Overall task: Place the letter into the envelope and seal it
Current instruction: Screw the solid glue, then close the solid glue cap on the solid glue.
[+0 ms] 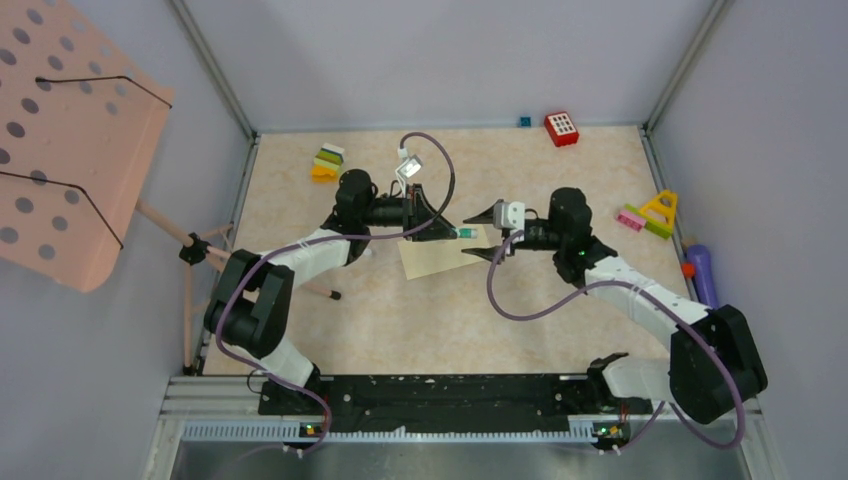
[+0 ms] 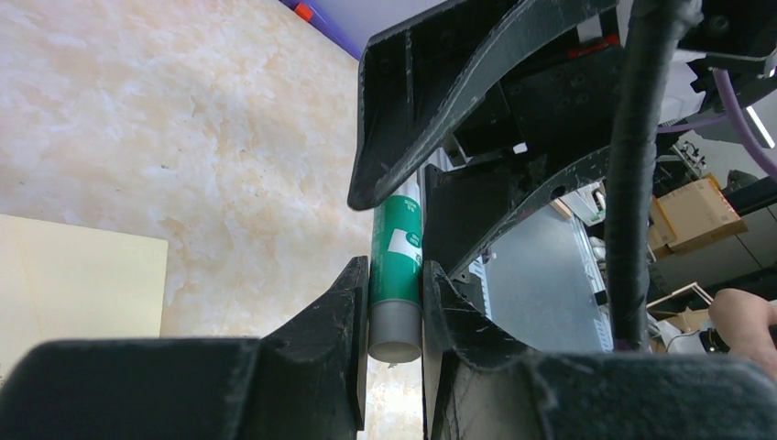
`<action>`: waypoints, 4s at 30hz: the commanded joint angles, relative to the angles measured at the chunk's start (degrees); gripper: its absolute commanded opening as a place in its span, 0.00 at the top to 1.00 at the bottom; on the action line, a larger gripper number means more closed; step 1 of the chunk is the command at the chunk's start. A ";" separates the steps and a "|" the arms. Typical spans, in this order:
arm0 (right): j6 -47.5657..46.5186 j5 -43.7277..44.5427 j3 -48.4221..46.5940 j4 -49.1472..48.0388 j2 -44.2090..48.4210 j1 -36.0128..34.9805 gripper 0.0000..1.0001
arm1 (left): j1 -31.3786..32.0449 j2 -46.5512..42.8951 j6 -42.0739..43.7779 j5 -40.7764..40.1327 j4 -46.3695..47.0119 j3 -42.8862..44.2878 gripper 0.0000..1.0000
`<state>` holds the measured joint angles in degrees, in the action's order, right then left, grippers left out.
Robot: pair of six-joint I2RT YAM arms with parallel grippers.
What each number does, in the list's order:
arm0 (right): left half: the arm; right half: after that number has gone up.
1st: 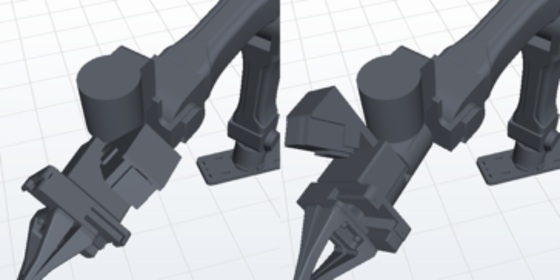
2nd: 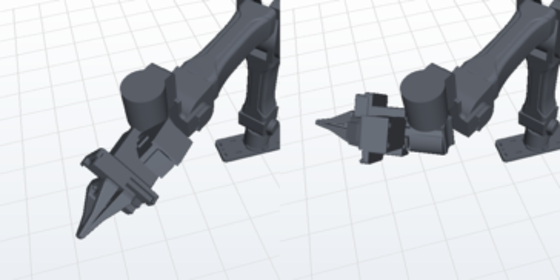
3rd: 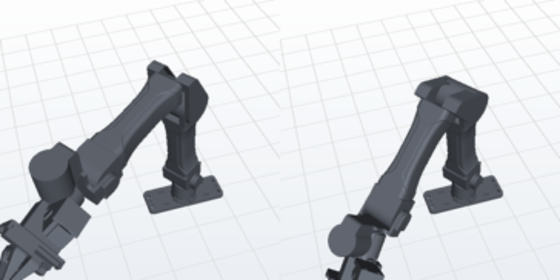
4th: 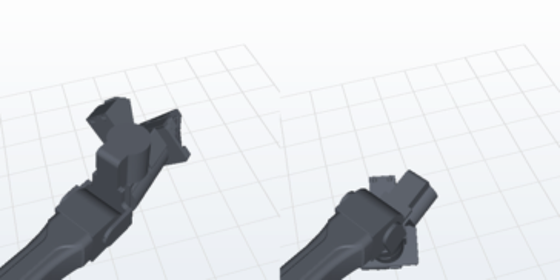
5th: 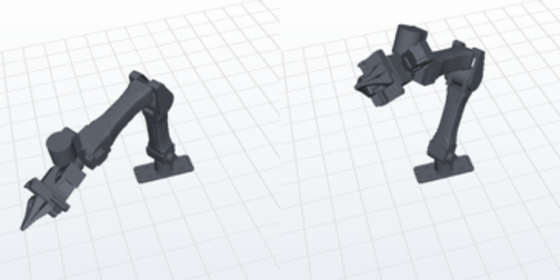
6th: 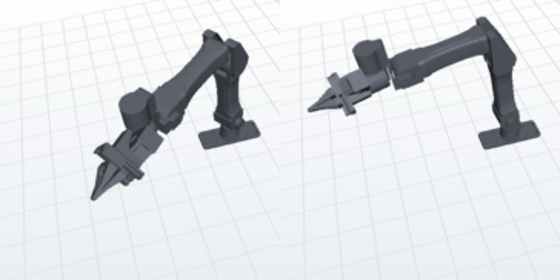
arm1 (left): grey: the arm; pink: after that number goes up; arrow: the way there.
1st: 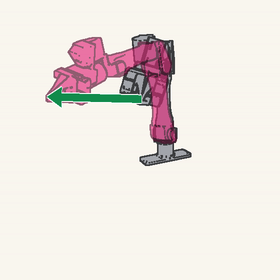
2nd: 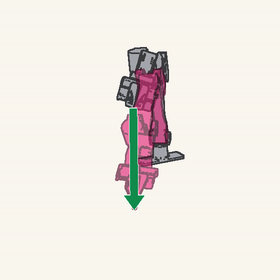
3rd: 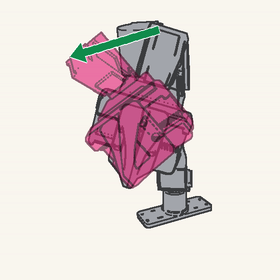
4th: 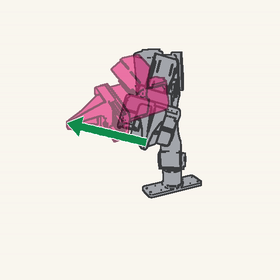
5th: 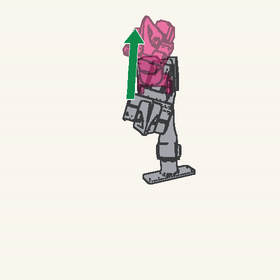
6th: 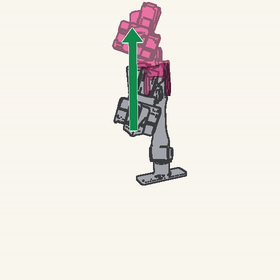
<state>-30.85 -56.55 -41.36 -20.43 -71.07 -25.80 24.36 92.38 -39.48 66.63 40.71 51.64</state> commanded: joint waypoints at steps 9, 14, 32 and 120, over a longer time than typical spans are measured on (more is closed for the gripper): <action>2.72 0.74 2.75 -9.76 -0.55 -1.62 0.58 | 0.25 -0.74 -1.18 0.50 4.38 -0.31 1.00; 4.99 -0.32 3.37 -12.91 -0.57 -1.62 0.64 | 0.34 -0.36 -1.31 0.55 4.62 -0.30 1.00; 5.67 -2.05 2.39 -8.60 0.67 -1.62 1.00 | -2.32 -2.29 -2.28 1.04 4.60 0.89 0.36; 2.28 -14.83 5.02 6.10 3.35 4.00 1.00 | -7.62 7.82 64.29 -57.18 -70.37 14.17 0.54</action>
<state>-27.44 -69.14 -36.27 -13.56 -67.24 -22.33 16.82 100.90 25.39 8.32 -31.24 64.20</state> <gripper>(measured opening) 0.210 0.478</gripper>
